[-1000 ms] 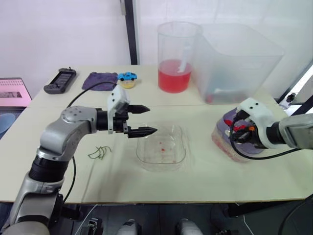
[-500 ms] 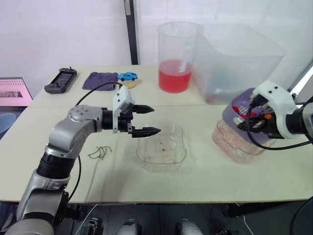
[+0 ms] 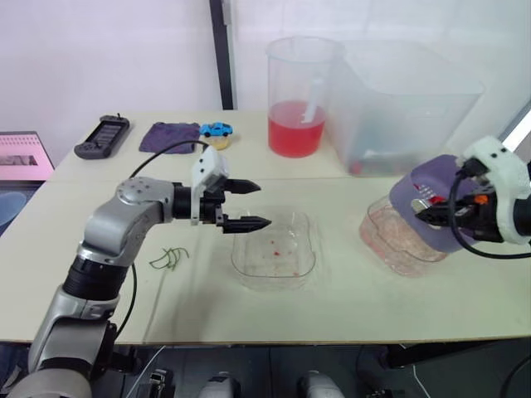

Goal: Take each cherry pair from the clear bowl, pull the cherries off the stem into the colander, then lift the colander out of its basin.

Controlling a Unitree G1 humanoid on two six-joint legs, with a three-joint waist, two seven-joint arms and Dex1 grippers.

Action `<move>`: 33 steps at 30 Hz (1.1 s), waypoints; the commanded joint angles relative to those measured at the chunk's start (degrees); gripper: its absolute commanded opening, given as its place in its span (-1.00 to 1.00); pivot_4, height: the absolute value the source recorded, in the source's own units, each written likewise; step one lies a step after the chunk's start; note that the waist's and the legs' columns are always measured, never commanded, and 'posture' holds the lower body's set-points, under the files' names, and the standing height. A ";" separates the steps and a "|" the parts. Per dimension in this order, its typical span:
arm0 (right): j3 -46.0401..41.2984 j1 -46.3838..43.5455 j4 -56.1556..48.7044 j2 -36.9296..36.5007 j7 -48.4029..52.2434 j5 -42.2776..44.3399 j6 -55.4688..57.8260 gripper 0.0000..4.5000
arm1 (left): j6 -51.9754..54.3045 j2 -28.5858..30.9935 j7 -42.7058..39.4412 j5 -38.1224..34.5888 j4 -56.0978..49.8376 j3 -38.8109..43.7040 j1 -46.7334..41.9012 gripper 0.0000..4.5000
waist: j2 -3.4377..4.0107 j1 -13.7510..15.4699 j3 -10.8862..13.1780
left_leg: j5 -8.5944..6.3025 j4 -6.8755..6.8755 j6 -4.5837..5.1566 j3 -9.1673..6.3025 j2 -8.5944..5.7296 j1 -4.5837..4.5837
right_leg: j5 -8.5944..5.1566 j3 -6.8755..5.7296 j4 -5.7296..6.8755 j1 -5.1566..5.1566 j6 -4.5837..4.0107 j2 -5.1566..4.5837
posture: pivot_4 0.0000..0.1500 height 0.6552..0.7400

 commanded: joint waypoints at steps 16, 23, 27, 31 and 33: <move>-2.27 -1.39 -0.39 2.14 -2.17 2.97 0.37 -0.92 | 2.81 1.28 -1.62 -0.85 -1.71 0.44 -2.15 1.00 | 0.00 -0.05 0.00 | 0.00 0.00 0.00 0.01 0.00 0.00 | 0.00 0.01 0.00 0.00 0.00 0.00 | 1.00 0.85; 0.85 2.22 -1.89 -1.41 0.18 -0.77 -1.74 -0.92 | 3.63 0.56 -0.46 -2.21 -1.11 2.34 -2.03 1.00 | 0.00 0.19 0.00 | 0.00 0.00 0.00 -0.01 0.00 0.00 | 0.00 -0.01 -0.01 0.00 0.00 0.00 | 1.00 0.85; 3.25 0.94 -2.20 -3.21 2.72 -1.74 -3.65 -0.92 | 4.80 0.71 0.15 -4.27 -2.06 4.41 -0.75 1.00 | 0.01 -0.07 0.00 | 0.00 0.00 0.00 0.02 0.00 0.01 | 0.00 0.02 -0.02 0.01 0.00 -0.01 | 1.00 0.85; 7.24 0.23 -2.22 -7.59 7.44 -4.45 -7.90 -0.92 | 5.26 2.02 1.75 -4.88 -3.72 6.30 1.95 1.00 | 0.07 -0.15 0.02 | -0.01 -0.02 0.01 0.02 0.02 0.01 | 0.00 0.02 -0.02 -0.02 0.00 0.01 | 1.00 0.85; 11.54 -3.31 -1.46 -8.90 10.81 -5.57 -10.79 -0.92 | 5.29 2.55 2.57 -4.97 -4.04 7.38 3.08 1.00 | 0.08 -0.24 0.03 | -0.01 -0.01 0.01 0.02 0.03 0.02 | 0.00 0.02 -0.02 -0.02 0.00 0.02 | 1.00 0.85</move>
